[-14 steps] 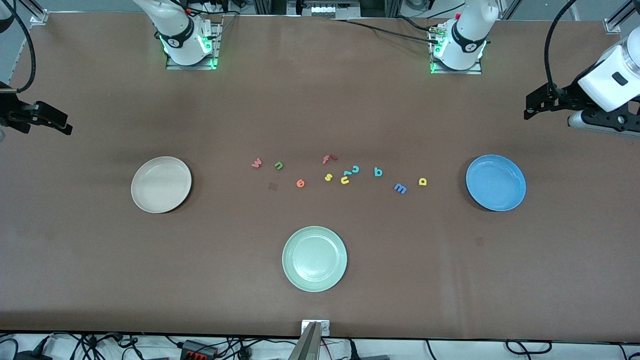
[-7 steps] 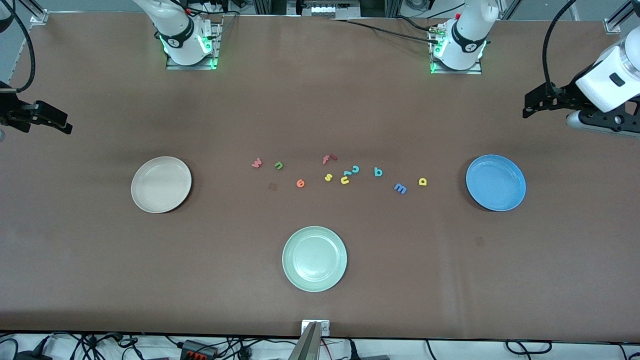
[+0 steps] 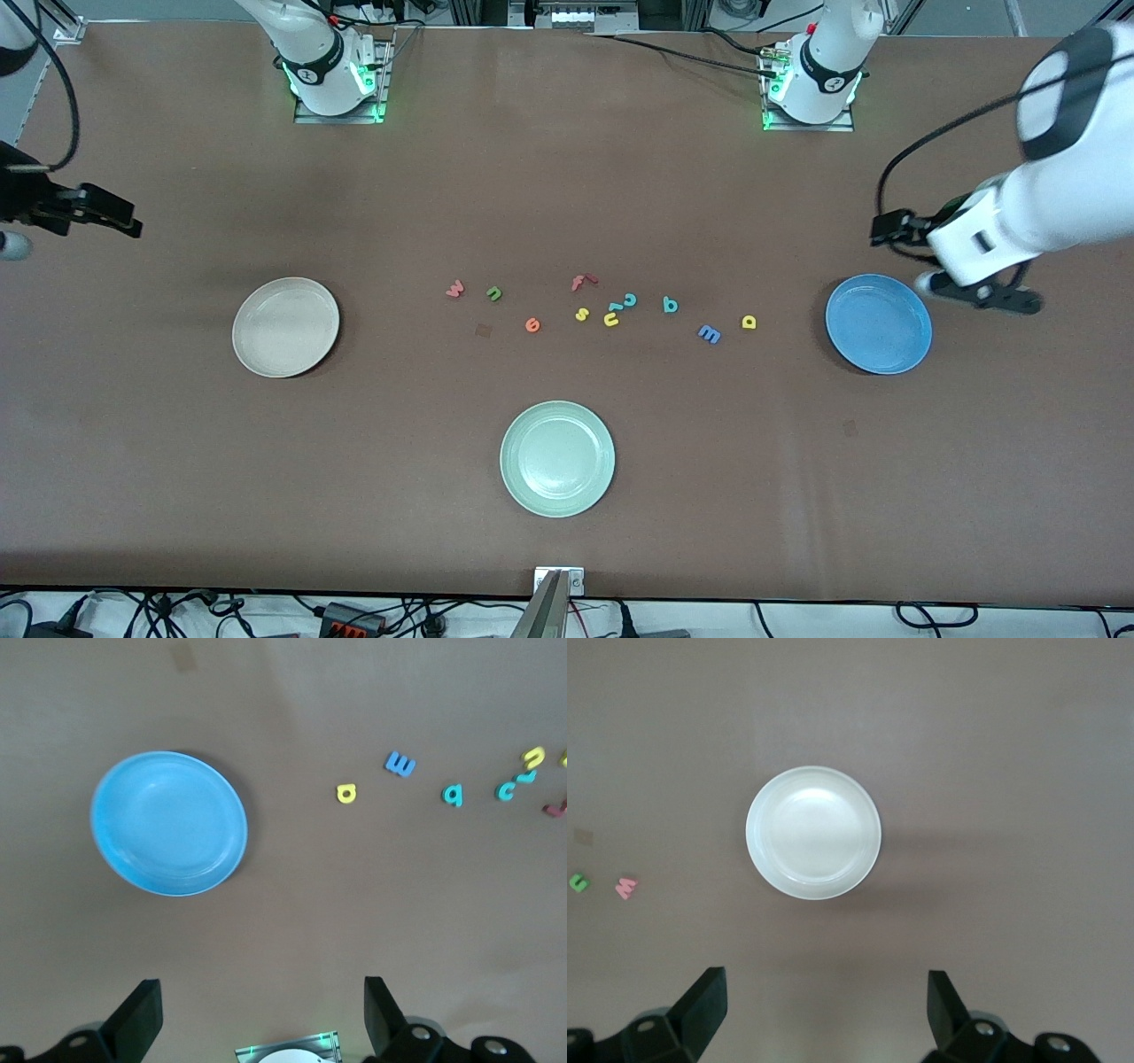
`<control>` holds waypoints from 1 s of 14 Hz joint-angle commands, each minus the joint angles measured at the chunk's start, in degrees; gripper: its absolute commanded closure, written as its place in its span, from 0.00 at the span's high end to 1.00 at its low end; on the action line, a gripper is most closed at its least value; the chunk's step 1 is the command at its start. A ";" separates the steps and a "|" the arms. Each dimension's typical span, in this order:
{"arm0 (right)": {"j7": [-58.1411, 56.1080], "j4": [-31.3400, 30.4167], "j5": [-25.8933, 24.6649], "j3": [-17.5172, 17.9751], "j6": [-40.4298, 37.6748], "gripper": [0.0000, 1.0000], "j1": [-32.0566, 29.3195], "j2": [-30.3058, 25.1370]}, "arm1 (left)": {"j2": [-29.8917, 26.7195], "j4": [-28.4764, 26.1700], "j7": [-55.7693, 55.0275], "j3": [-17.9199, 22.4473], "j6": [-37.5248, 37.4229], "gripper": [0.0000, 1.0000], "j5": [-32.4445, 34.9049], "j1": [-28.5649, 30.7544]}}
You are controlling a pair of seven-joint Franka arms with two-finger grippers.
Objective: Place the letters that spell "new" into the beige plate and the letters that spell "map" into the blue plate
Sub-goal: 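Move both grippers from rest toward the scattered foam letters, then grasp blue E with the left gripper while the right gripper grasps pink M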
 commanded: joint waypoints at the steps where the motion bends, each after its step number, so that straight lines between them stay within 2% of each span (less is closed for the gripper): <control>1: 0.48 0.12 0.17 0.12 0.47 1.00 3.86 5.21 | 4.95 1.16 6.34 -1.17 3.03 1.00 0.22 -1.71; 2: 0.56 0.21 1.04 0.12 1.69 1.00 5.96 7.23 | 7.32 0.90 11.61 -2.22 6.53 1.00 0.39 -2.06; 5: 3.10 -0.05 2.55 0.12 7.31 1.00 12.37 11.98 | 10.67 -0.51 11.41 -2.32 13.75 1.00 0.13 -3.64; 9: 6.78 -2.16 2.55 0.03 16.02 1.00 21.95 17.61 | 14.89 -4.72 -10.24 -3.19 23.85 1.00 -2.25 -5.30; 12: 21.42 -2.77 2.55 0.03 18.75 1.00 27.67 20.43 | 17.71 -9.29 -30.38 -3.46 32.03 1.00 -2.25 -6.98; 14: 32.07 -2.87 2.55 0.03 21.56 1.00 30.49 22.88 | 19.38 -9.57 -40.31 -3.64 33.37 1.00 -2.25 -7.59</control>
